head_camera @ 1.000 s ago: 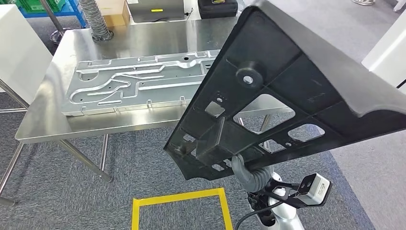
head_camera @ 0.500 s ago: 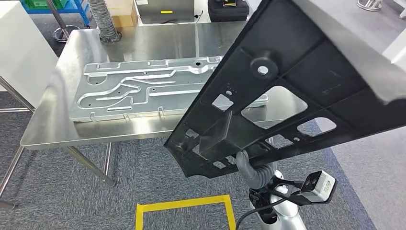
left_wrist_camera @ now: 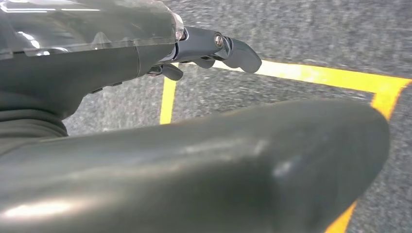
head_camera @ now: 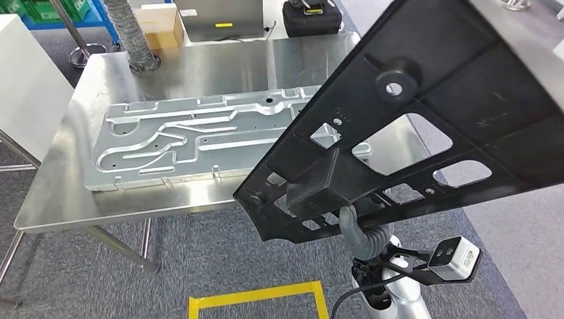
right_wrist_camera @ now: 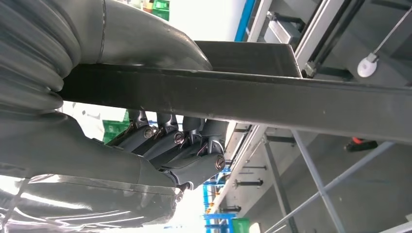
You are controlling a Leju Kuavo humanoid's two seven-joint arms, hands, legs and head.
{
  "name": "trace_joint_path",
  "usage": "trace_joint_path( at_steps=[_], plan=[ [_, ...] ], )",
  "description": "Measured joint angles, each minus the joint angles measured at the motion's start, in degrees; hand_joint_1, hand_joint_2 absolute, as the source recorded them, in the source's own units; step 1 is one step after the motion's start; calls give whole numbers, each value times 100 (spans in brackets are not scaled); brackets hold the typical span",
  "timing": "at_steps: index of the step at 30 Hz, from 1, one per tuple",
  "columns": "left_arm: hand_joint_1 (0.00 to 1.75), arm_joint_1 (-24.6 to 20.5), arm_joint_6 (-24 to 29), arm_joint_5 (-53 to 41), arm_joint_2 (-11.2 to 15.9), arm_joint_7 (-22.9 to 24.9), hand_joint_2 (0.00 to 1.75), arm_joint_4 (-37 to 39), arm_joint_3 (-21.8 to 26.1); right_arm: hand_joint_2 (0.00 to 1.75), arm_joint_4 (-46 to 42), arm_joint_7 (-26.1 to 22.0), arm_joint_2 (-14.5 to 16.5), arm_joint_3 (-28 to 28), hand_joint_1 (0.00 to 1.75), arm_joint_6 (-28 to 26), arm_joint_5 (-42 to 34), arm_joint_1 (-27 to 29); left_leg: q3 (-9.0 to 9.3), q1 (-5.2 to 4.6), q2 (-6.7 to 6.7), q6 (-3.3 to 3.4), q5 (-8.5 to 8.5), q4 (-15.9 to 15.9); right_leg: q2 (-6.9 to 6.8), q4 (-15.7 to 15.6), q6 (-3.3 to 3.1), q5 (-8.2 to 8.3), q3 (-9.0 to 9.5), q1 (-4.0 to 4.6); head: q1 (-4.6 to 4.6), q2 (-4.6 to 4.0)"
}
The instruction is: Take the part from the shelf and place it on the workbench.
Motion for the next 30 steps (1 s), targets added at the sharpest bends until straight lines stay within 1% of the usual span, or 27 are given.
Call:
trace_joint_path(
  at_steps=[1, 2, 3, 4, 5, 6, 7, 9, 10, 11, 12, 13, 14, 15, 16, 17, 18, 19, 20, 21, 22, 24, 25, 26, 27, 28, 30],
  plan=[
    [0, 0, -1, -3, 1, -9, 0, 0, -1, 175, 14, -10, 0, -34, 152, -38, 27, -20, 56, -4, 3, 24, 96, -189, 1, 13, 43, -46, 16, 0, 0, 0],
    [0, 4, -2, -5, 1, -17, 0, 0, -1, 175, 35, -12, -1, -86, 152, -115, 78, -48, 67, -11, 1, 67, 96, -252, 4, 34, 84, -73, 25, 7, 0, 0],
    [0, 5, -3, -8, 1, -29, 0, 0, -2, 175, 66, -2, -1, -157, 152, -239, 154, -94, 78, -23, -4, 121, 66, -250, 7, 45, 121, -89, 31, 8, -1, 0],
    [0, 8, -3, -8, 1, -46, 0, 0, -2, 175, 117, 35, -2, -258, 152, -433, 267, -164, 104, -21, -9, 166, 93, -256, 4, 64, 156, -108, 38, 2, -1, 0],
    [0, 10, 0, -8, 2, -64, 0, 0, -2, 175, 190, 81, -2, -378, 152, -669, 397, -257, 132, -18, -14, 205, 90, -265, 0, 143, 185, -129, 24, -5, -1, 0],
    [0, 4, 3, -9, 2, -87, 0, 0, -2, 175, 292, 127, -3, -523, 152, -974, 575, -381, 164, -18, -16, 237, 82, -271, -5, 307, 210, -185, -59, -14, 0, 0],
    [0, -2, 5, -14, 4, -110, 0, 0, -2, 175, 440, 169, -9, -680, 152, -1383, 840, -534, 186, -19, -17, 266, 70, -276, -10, 603, 233, -288, -232, -21, 1, 0],
    [0, -10, -8, -39, 6, -146, 0, 0, -4, 175, 840, 256, -62, -964, 152, -2326, 1544, -921, 210, -39, -17, 307, 28, -273, -15, 1391, 258, -563, -752, -22, 1, 0],
    [0, -7, -22, -57, 7, -157, 0, 0, -8, 175, 1088, 334, -110, -1073, 152, -2789, 1936, -1168, 231, -55, -17, 319, 3, -271, -16, 1683, 257, -645, -991, -21, 0, 0],
    [0, -5, -37, -77, 8, -165, 0, 0, -15, 175, 1359, 441, -170, -1161, 152, -3163, 2296, -1434, 262, -71, -18, 327, -25, -270, -17, 1784, 244, -625, -1138, -18, -1, 0],
    [0, -5, -53, -100, 9, -171, 0, 0, -21, 175, 1613, 550, -230, -1225, 152, -3449, 2607, -1699, 308, -88, -20, 334, -57, -270, -18, 1668, 218, -484, -1174, -11, -1, 0],
    [0, -8, -69, -119, 10, -179, 0, 0, -29, 175, 1857, 662, -299, -1278, 152, -3685, 2895, -1937, 367, -103, -28, 338, -95, -272, -18, 1363, 176, -239, -1110, 7, 0, 0],
    [0, -9, -87, -137, 10, -185, 0, 1, -38, 175, 2087, 765, -367, -1315, 152, -3880, 3164, -2153, 418, -112, -39, 338, -135, -278, -16, 951, 116, 76, -995, 37, 1, 0],
    [0, -12, -106, -160, 9, -190, 0, 1, -45, 175, 2315, 853, -425, -1333, 152, -4037, 3407, -2376, 467, -127, -51, 327, -175, -277, -12, 578, 61, 301, -892, 74, 1, 0],
    [0, -20, -123, -178, 9, -192, 0, 2, -53, 175, 2596, 946, -477, -1340, 152, -4170, 3665, -2629, 489, -140, -55, 306, -210, -277, -9, 317, 16, 456, -826, 104, 0, 0],
    [0, -35, -133, -197, 10, -190, 0, 2, -60, 175, 2870, 1018, -515, -1335, 152, -4252, 3880, -2906, 500, -152, -54, 281, -232, -268, -7, 178, -13, 528, -806, 122, -1, 0],
    [0, -59, -144, -220, 13, -182, 0, 2, -69, 175, 3176, 1090, -554, -1317, 152, -4327, 4113, -3196, 512, -166, -50, 253, -241, -258, -9, 149, -28, 500, -810, 123, -2, 0],
    [0, -89, -151, -242, 22, -169, 0, 2, -86, 175, 3480, 1157, -590, -1285, 152, -4401, 4366, -3480, 513, -174, -46, 227, -250, -248, -14, 138, -45, 513, -794, 108, -4, 0],
    [0, -115, -159, -267, 32, -151, 0, 1, -110, 175, 3745, 1212, -627, -1241, 152, -4481, 4619, -3745, 499, -175, -43, 201, -257, -181, -20, 116, -67, 512, -758, 94, -4, 0],
    [0, -139, -166, -291, 41, -130, 0, 1, -138, 175, 4013, 1264, -656, -1179, 152, -4567, 4895, -4000, 423, -173, -38, 174, -281, -29, -30, 99, -96, 494, -712, 79, -4, 0],
    [0, -162, -170, -309, 49, -110, 0, 0, -164, 175, 4253, 1301, -671, -1103, 152, -4629, 5161, -4237, 268, -167, -33, 146, -343, 247, -35, 87, -121, 476, -663, 69, -5, 0],
    [0, -189, -167, -333, 49, -74, 0, 0, -198, 175, 4740, 1366, -678, -861, 152, -4699, 5720, -4630, -203, -139, -24, 97, -578, 991, -36, 78, -159, 414, -587, 70, -5, 0],
    [0, -197, -160, -341, 49, -61, 0, 0, -209, 175, 5004, 1396, -664, -694, 152, -4710, 6017, -4789, -430, -125, -23, 78, -707, 1283, -27, 78, -165, 376, -545, 74, -5, 0],
    [0, -203, -151, -345, 48, -51, 0, 0, -221, 175, 5277, 1423, -637, -499, 152, -4702, 6313, -4916, -577, -117, -22, 66, -770, 1400, -14, 78, -166, 333, -492, 78, -5, 0],
    [0, -210, -143, -346, 48, -46, 0, 0, -235, 175, 5518, 1438, -599, -312, 152, -4672, 6563, -5014, -631, -112, -21, 61, -719, 1323, -3, 79, -164, 285, -428, 83, -5, 0],
    [0, -220, -134, -346, 48, -45, 0, 0, -251, 175, 5744, 1445, -540, -124, 152, -4624, 6789, -5090, -592, -111, -19, 69, -529, 1051, 5, 81, -157, 232, -353, 87, -5, 0],
    [0, -237, -124, -346, 49, -45, 0, 0, -281, 175, 6145, 1447, -384, 230, 152, -4500, 7114, -5210, -397, -118, -7, 106, 87, 251, 10, 103, -135, 122, -228, 103, -5, 0]
  ],
)
